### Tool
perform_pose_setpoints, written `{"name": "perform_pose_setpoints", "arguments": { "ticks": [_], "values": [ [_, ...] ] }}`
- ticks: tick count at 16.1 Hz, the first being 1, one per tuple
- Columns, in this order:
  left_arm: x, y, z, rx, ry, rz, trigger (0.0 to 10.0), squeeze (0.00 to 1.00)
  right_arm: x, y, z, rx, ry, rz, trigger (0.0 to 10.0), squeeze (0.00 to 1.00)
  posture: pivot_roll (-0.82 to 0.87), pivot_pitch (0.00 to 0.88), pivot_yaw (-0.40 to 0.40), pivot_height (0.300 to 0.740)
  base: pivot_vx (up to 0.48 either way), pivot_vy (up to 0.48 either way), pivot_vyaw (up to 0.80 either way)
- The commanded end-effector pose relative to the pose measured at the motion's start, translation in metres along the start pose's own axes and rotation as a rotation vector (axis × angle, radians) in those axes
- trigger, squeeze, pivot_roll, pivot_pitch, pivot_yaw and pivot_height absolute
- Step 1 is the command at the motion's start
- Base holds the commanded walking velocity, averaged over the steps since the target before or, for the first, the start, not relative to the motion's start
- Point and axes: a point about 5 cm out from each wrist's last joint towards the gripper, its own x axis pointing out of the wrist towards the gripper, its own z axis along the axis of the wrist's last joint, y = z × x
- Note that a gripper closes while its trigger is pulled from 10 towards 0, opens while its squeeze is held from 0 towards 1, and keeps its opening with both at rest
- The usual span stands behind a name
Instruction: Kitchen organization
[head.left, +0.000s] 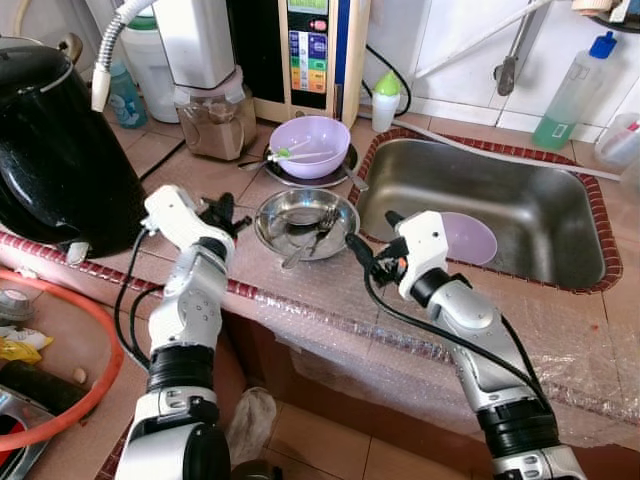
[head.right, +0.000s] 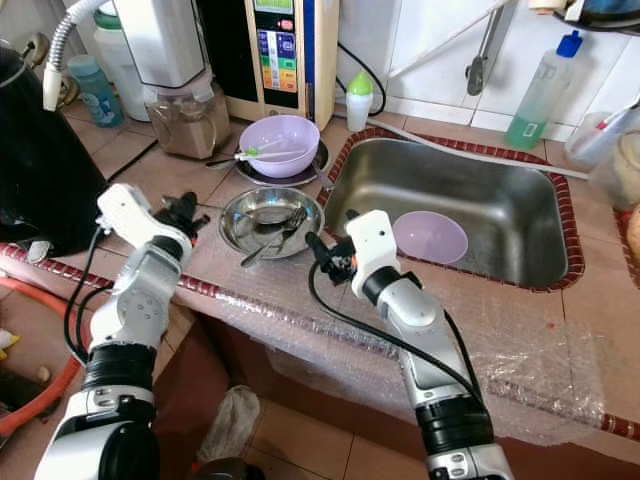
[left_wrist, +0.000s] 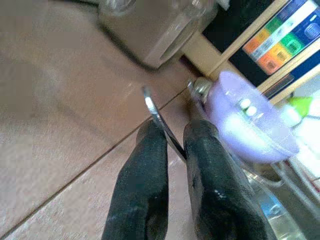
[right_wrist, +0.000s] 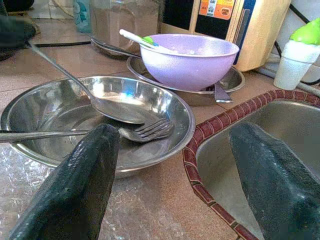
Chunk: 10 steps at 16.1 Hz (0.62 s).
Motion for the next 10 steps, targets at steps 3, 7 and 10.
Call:
{"name": "perform_pose_setpoints", "arguments": {
  "ticks": [3,7,10],
  "values": [
    [0.002,-0.009,0.019,-0.024,-0.068,-0.029,0.0,0.0,0.003,0.0,0.002,-0.01,-0.008,-0.005,10.0,0.0,-0.01,0.0,0.083,0.74,0.0,0.0,0.0],
    [0.001,-0.028,0.029,-0.037,-0.09,-0.13,0.0,0.0,0.003,-0.001,0.003,-0.016,-0.013,-0.005,10.0,0.0,-0.01,0.0,0.084,0.74,0.0,0.0,0.0],
    [-0.003,-0.046,0.027,-0.022,-0.068,-0.227,0.0,0.0,0.004,-0.006,0.005,-0.05,-0.022,-0.01,10.0,0.0,-0.01,0.0,0.088,0.74,0.0,0.0,0.0]
  ]
}}
